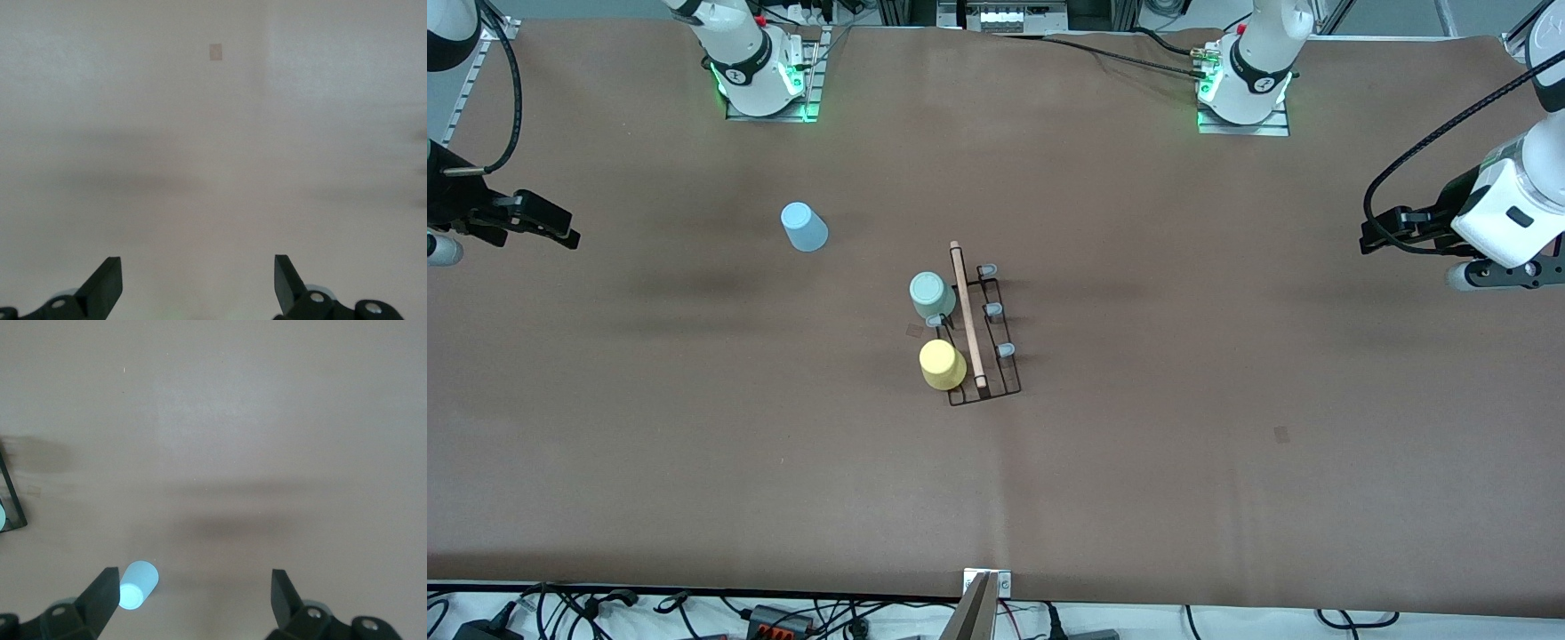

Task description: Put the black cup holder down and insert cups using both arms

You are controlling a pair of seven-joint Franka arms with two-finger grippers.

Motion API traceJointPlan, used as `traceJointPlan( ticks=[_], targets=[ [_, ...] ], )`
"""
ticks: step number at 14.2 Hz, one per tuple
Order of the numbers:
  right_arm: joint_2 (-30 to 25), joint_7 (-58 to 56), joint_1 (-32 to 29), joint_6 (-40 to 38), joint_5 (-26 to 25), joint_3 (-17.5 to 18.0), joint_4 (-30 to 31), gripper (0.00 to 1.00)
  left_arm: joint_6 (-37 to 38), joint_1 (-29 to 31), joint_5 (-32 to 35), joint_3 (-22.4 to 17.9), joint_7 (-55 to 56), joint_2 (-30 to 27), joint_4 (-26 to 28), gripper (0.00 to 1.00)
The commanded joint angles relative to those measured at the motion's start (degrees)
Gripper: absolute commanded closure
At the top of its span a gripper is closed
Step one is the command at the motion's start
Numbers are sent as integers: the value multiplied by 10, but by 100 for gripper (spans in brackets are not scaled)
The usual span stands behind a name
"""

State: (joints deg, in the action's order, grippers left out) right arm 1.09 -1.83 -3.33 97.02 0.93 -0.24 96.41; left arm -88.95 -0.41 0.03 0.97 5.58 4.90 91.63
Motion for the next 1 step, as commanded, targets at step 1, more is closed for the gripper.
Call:
traceJointPlan(
  ticks=[1],
  targets=[
    [-13,5,-4,-6,-10,8,4,0,5,4,9,6,1,-6,0,0]
  ],
)
